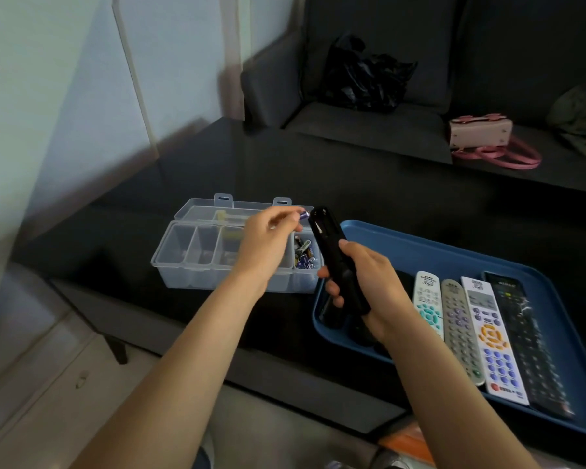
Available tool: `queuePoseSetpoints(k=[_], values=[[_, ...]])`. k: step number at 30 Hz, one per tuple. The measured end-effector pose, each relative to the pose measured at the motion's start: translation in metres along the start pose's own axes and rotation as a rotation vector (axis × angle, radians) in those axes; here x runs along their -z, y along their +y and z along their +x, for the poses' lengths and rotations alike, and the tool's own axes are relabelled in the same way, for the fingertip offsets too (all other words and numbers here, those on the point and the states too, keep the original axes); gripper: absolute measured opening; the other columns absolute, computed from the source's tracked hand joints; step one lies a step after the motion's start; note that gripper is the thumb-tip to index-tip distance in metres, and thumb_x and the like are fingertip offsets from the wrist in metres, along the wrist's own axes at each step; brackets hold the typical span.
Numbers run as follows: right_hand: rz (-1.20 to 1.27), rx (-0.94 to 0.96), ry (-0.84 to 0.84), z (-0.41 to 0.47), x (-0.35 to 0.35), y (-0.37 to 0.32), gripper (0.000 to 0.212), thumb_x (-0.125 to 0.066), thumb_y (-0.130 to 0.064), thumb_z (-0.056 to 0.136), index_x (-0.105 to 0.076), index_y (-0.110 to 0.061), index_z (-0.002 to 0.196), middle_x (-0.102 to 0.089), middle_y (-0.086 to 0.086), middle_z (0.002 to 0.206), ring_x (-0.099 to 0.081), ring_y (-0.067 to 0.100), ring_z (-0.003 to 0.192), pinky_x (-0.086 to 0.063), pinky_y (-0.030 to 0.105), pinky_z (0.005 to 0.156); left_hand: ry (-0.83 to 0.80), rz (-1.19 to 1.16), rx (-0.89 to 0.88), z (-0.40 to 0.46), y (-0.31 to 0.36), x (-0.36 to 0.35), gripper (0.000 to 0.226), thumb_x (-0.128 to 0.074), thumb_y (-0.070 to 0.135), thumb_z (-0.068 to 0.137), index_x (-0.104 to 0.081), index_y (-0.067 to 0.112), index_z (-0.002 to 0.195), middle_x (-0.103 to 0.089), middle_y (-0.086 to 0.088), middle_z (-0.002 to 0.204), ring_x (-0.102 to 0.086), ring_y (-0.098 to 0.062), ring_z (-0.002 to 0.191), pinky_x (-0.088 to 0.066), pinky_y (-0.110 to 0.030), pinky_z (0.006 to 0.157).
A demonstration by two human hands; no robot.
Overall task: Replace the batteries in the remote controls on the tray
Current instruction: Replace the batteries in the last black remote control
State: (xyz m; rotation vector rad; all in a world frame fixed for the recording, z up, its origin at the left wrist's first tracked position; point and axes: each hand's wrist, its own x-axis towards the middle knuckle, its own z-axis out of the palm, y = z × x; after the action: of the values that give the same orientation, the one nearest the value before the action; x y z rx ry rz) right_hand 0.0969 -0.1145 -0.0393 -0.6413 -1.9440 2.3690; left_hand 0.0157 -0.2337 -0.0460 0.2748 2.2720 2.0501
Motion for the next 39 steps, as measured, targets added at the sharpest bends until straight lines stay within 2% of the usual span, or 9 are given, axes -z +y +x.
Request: queuePoseSetpoints(k=[2, 4, 8, 12, 16, 24, 32, 36, 39], values=[[-0.027, 0.019, 0.002, -0.001, 0.000, 0.000, 0.022, -0.045, -0.025, 0.099, -0.060, -0.010, 0.099, -0.063, 0.010, 0.069, -0.049, 0.015, 0.048, -0.038, 0.025, 0.043, 0.024, 0.101, -0.105, -0.001, -0.002, -0.002, 0.009, -0.059, 0.022, 0.090, -0.057, 0.017, 0.097, -0.068, 0.006, 0.082, -0.059, 0.009, 0.073, -0.040, -0.003, 0.064], [-0.048, 0.037, 0.003, -0.001, -0.002, 0.000, 0.022, -0.044, -0.025, 0.100, -0.060, -0.010, 0.098, -0.063, 0.010, 0.068, -0.049, 0.015, 0.048, -0.038, 0.025, 0.043, 0.084, 0.177, -0.190, -0.001, -0.003, -0.003, 0.013, -0.066, 0.023, 0.084, -0.055, 0.016, 0.087, -0.068, 0.006, 0.081, -0.061, 0.002, 0.075, -0.040, -0.004, 0.062], [-0.091, 0.061, 0.009, -0.001, -0.005, 0.002, 0.021, -0.044, -0.024, 0.100, -0.060, -0.011, 0.096, -0.064, 0.010, 0.068, -0.050, 0.015, 0.046, -0.039, 0.026, 0.042, 0.192, 0.302, -0.337, -0.003, -0.002, -0.002, 0.009, -0.073, 0.021, 0.077, -0.066, 0.016, 0.079, -0.065, 0.010, 0.076, -0.060, 0.002, 0.072, -0.042, -0.005, 0.063], [-0.129, 0.069, 0.001, -0.002, -0.008, 0.004, 0.021, -0.044, -0.025, 0.100, -0.060, -0.011, 0.098, -0.064, 0.010, 0.068, -0.051, 0.014, 0.046, -0.040, 0.025, 0.042, 0.262, 0.429, -0.491, -0.003, -0.005, -0.001, 0.015, -0.076, 0.025, 0.074, -0.070, 0.014, 0.082, -0.069, 0.004, 0.079, -0.063, -0.010, 0.077, -0.048, -0.019, 0.066], [-0.152, 0.082, -0.008, -0.001, -0.010, 0.004, 0.021, -0.043, -0.025, 0.100, -0.059, -0.013, 0.096, -0.065, 0.008, 0.066, -0.051, 0.014, 0.045, -0.040, 0.024, 0.041, 0.236, 0.590, -0.643, -0.006, -0.008, -0.005, 0.018, -0.074, 0.025, 0.074, -0.069, 0.010, 0.084, -0.066, -0.002, 0.079, -0.057, -0.016, 0.078, -0.036, -0.014, 0.063], [-0.110, 0.076, 0.008, -0.001, -0.008, 0.002, 0.023, -0.042, -0.024, 0.101, -0.060, -0.010, 0.096, -0.063, 0.009, 0.068, -0.049, 0.014, 0.046, -0.039, 0.025, 0.042, -0.011, 0.553, -0.640, -0.006, -0.010, -0.007, 0.031, -0.066, 0.025, 0.084, -0.068, 0.010, 0.111, -0.065, -0.006, 0.091, -0.048, -0.004, 0.072, -0.036, -0.001, 0.069], [-0.135, 0.105, 0.030, 0.002, -0.009, 0.006, 0.023, -0.041, -0.023, 0.101, -0.059, -0.009, 0.097, -0.061, 0.010, 0.067, -0.049, 0.014, 0.045, -0.039, 0.024, 0.041, -0.002, 0.678, -0.660, -0.004, -0.018, -0.009, 0.030, -0.059, 0.017, 0.085, -0.067, 0.007, 0.112, -0.065, -0.012, 0.097, -0.057, -0.027, 0.091, -0.031, -0.012, 0.078], [-0.150, 0.116, 0.029, 0.002, -0.009, 0.007, 0.022, -0.041, -0.024, 0.101, -0.060, -0.012, 0.097, -0.062, 0.008, 0.066, -0.050, 0.013, 0.046, -0.040, 0.024, 0.041, 0.009, 0.622, -0.612, -0.003, -0.017, -0.008, 0.030, -0.064, 0.016, 0.085, -0.066, 0.009, 0.114, -0.064, -0.009, 0.104, -0.057, -0.023, 0.098, -0.034, -0.009, 0.076], [-0.153, 0.120, 0.043, 0.003, -0.009, 0.009, 0.022, -0.042, -0.024, 0.101, -0.060, -0.013, 0.095, -0.062, 0.008, 0.066, -0.049, 0.013, 0.046, -0.039, 0.024, 0.042, 0.003, 0.567, -0.586, -0.003, -0.017, -0.009, 0.029, -0.066, 0.014, 0.084, -0.067, 0.008, 0.112, -0.058, -0.012, 0.119, -0.058, -0.023, 0.104, -0.030, 0.003, 0.084]])
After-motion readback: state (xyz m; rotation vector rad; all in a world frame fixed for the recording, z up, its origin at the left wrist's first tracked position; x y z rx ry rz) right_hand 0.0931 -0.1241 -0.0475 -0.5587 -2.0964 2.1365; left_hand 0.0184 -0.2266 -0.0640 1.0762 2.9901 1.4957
